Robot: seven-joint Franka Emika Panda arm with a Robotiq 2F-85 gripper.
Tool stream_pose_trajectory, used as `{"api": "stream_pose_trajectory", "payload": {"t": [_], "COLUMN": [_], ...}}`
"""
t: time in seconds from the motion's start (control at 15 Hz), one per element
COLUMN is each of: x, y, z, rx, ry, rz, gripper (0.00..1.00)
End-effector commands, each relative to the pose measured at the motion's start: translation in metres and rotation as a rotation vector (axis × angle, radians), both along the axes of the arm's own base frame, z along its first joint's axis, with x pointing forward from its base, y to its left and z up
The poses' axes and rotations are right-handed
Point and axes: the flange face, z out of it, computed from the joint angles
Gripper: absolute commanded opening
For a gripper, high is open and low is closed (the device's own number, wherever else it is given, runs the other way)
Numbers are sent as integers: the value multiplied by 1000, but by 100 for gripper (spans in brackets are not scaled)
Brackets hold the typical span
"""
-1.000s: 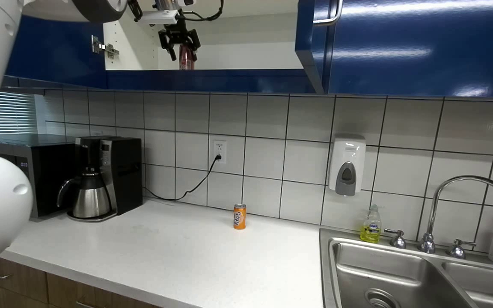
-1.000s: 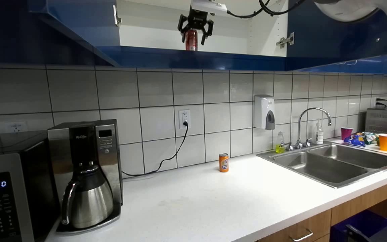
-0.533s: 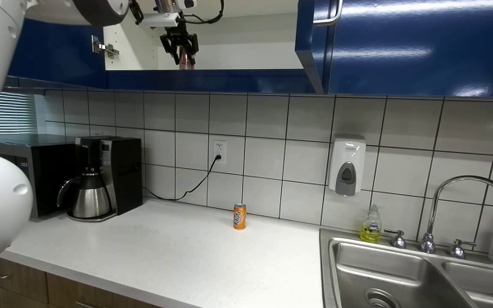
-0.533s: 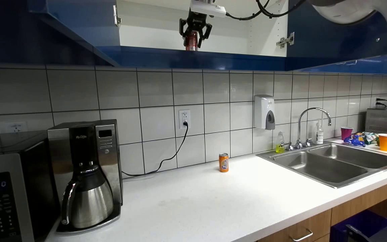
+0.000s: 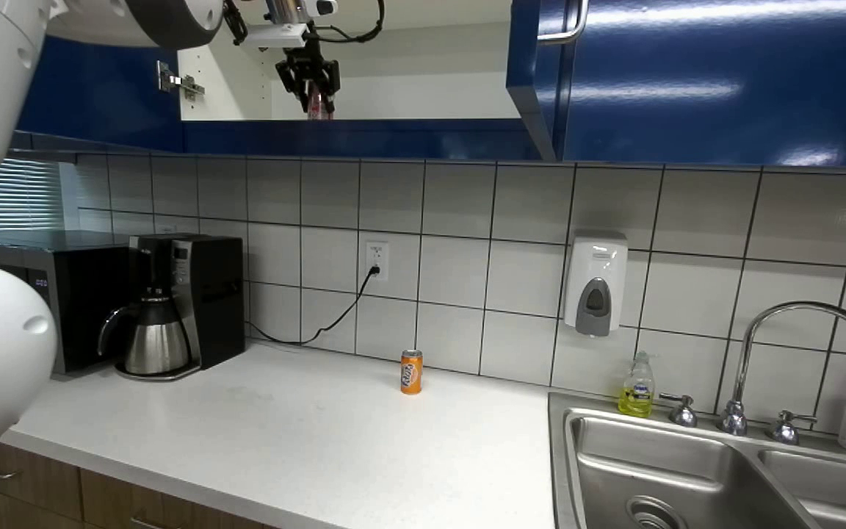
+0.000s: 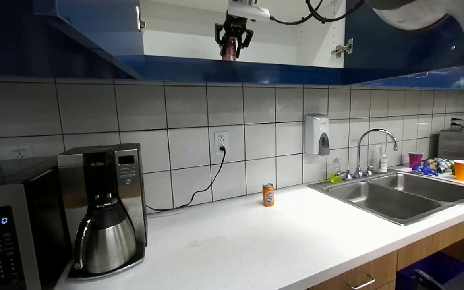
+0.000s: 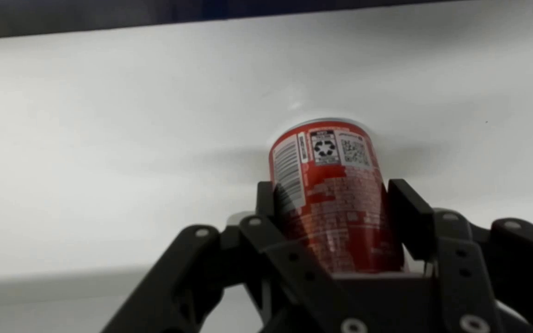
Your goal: Shift the soda can from the cupboard to the counter on the left
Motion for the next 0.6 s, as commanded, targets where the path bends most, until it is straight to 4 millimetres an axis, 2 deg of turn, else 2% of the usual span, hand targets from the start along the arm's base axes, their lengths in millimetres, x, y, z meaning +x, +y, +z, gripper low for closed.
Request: {"api": "stream_pose_trajectory", "payload": {"t": [0.0, 0.53], "x": [-3, -25], "y": [4, 11], "z": [6, 23], "rx": [3, 2], "ry": [-1, -1], "rz": [-20, -29], "gripper": [38, 38]}}
